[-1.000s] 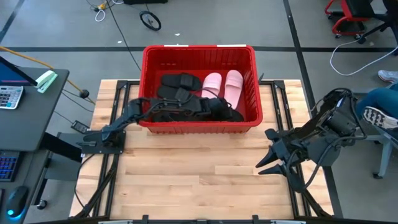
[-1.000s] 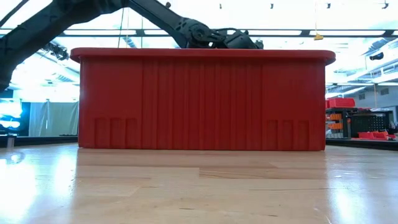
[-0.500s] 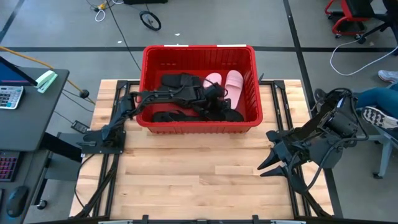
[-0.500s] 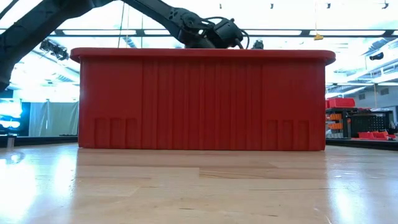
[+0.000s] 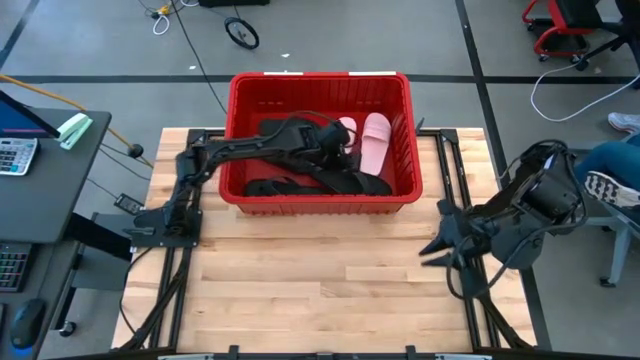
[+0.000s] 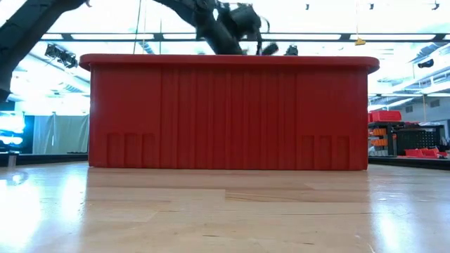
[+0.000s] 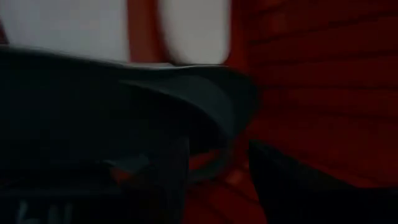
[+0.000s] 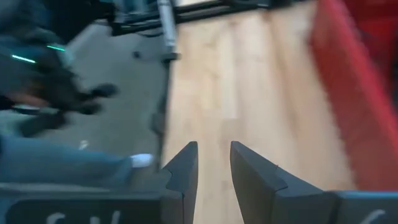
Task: Pick and place slides into bin
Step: Return to Home Position
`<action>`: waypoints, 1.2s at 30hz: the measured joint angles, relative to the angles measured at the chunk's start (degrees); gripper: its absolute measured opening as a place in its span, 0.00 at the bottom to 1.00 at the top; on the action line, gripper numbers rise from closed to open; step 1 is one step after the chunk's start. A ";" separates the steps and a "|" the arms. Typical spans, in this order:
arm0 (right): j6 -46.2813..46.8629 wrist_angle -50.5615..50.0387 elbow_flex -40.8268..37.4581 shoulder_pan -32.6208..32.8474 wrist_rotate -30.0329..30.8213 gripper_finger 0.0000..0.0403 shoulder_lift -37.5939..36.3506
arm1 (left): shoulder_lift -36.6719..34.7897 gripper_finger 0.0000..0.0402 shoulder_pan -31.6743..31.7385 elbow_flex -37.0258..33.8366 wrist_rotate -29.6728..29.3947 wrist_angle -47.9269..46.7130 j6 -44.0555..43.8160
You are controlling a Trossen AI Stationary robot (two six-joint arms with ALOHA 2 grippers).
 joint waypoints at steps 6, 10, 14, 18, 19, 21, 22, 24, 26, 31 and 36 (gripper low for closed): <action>6.57 -9.43 0.00 -0.03 7.30 0.25 -2.21 | -8.28 0.42 -0.05 0.10 -1.83 -0.11 6.20; 8.84 -11.36 0.00 -0.01 8.45 0.25 -4.04 | -14.11 0.41 -0.22 0.10 -1.84 -0.95 8.23; 9.23 -12.60 0.00 0.16 9.19 0.25 -5.28 | -20.94 0.42 -1.04 0.10 -1.51 -4.66 13.44; 8.61 -13.41 -0.17 1.76 14.40 0.25 -6.08 | -28.36 0.42 -1.11 0.10 -0.80 -10.13 21.04; 8.30 -13.54 -0.49 2.32 15.91 0.25 -6.21 | -30.40 0.42 -1.00 0.10 -0.57 -12.31 23.24; 7.64 -13.81 -1.28 3.76 17.88 0.25 -6.88 | -34.53 0.42 -0.97 0.10 -0.68 -15.94 27.66; 7.27 -13.69 -1.83 4.59 18.35 0.25 -7.36 | -36.63 0.42 -0.97 0.12 -0.82 -17.92 28.34; 5.81 -13.33 -3.56 6.29 19.35 0.25 -8.71 | -40.44 0.42 -1.03 0.12 -1.33 -21.49 27.66; 4.04 -11.35 -6.48 7.97 21.28 0.25 -10.62 | -44.17 0.41 -1.08 0.10 -1.50 -24.75 26.86; -2.19 6.65 -19.06 11.27 20.81 0.25 -19.43 | -53.97 0.41 -0.79 0.12 -3.31 -31.41 26.82; -18.96 43.63 -37.09 13.01 10.02 0.25 -26.81 | -63.03 0.41 -2.69 -3.07 -4.94 -32.55 27.27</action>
